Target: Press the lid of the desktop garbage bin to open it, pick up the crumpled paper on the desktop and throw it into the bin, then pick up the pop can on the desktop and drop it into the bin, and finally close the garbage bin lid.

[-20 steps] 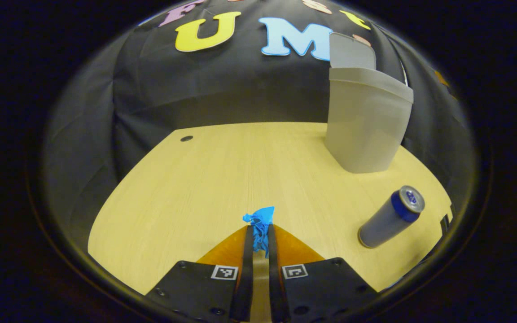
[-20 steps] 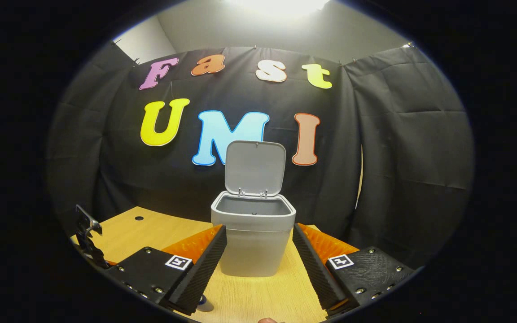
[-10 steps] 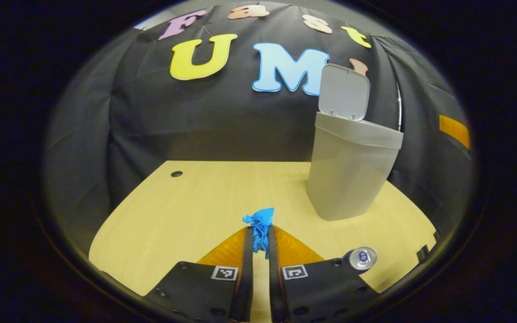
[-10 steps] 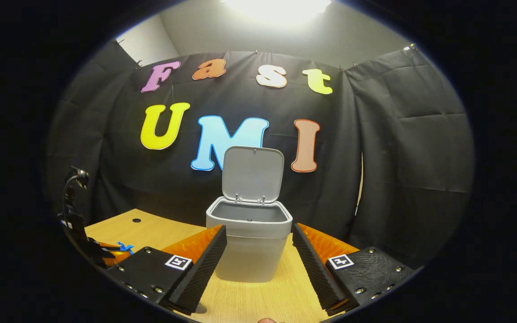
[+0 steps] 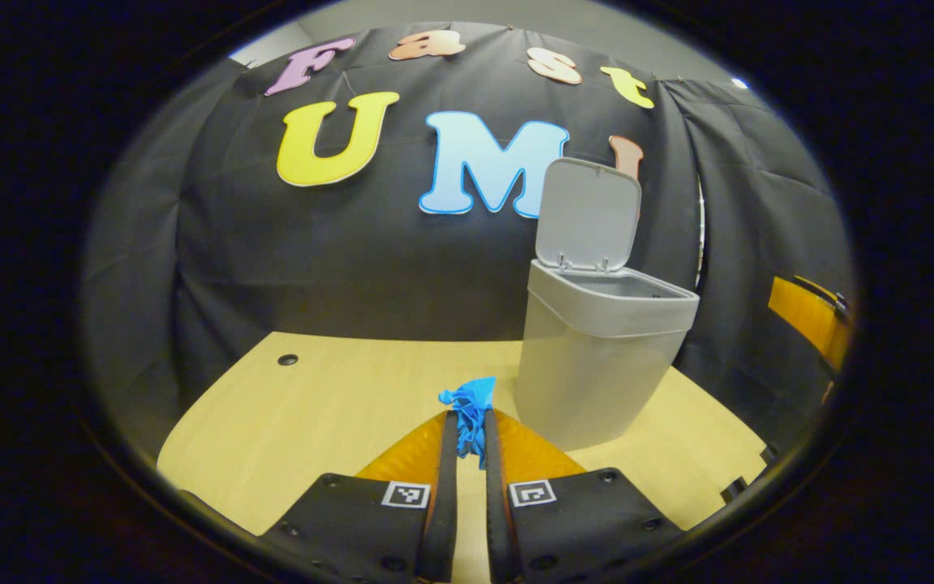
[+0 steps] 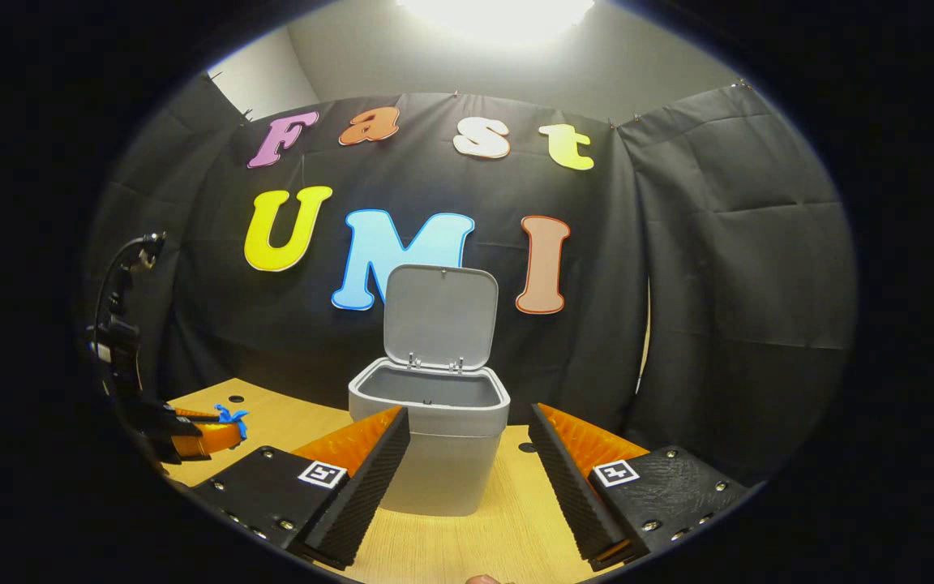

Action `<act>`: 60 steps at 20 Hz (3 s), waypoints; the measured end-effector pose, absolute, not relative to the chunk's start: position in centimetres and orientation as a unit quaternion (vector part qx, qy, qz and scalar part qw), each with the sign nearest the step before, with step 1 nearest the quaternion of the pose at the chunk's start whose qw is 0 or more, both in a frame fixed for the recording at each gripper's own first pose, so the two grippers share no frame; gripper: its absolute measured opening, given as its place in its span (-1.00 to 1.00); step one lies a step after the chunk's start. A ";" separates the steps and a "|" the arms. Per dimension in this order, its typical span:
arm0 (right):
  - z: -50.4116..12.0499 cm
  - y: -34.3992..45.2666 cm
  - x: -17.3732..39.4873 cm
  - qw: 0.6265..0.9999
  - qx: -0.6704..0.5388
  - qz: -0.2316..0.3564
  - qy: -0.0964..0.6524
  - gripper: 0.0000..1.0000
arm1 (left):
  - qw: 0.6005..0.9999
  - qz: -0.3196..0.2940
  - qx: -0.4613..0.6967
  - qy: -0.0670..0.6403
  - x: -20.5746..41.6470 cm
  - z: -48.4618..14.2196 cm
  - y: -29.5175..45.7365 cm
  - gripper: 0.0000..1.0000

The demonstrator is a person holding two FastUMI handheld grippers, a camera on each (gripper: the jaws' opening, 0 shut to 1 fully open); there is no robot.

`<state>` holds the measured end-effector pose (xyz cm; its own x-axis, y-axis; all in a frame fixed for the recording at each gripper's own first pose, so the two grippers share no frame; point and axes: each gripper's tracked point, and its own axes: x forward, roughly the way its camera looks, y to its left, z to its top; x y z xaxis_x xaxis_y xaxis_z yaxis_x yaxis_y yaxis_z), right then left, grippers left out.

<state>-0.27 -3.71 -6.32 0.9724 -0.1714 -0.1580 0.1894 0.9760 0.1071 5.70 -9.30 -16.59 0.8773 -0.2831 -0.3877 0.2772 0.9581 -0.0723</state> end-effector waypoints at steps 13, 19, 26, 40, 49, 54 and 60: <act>-6.4 -4.6 0.4 0.992 0.064 -0.086 0.069 0.90 | 0.971 -0.204 -0.036 0.123 11.3 -9.0 -18.1 -0.58; -6.4 -5.2 -0.6 0.988 0.061 -0.117 0.074 0.89 | 0.963 -0.245 -0.030 0.105 13.8 -7.1 -22.1 -0.54; -7.1 -6.3 -2.1 0.983 0.054 -0.150 0.089 0.89 | 0.957 -0.266 -0.017 0.111 16.3 -8.4 -25.7 -0.58; -7.9 -7.8 -3.9 0.982 0.057 -0.147 0.101 0.89 | 0.957 -0.252 -0.017 0.142 17.7 -11.3 -27.4 -0.04; -6.6 -5.8 -3.0 0.993 0.056 -0.071 0.073 0.89 | 0.970 -0.214 -0.018 0.113 14.6 -8.7 -23.8 0.87; -6.9 -3.5 -2.7 0.995 0.061 -0.030 0.072 0.89 | 0.980 -0.184 -0.020 0.077 11.8 -6.1 -19.4 0.90; -7.3 -1.5 -3.3 0.994 0.061 -0.033 0.088 0.89 | 0.986 -0.155 0.003 0.060 8.6 -5.3 -14.0 0.90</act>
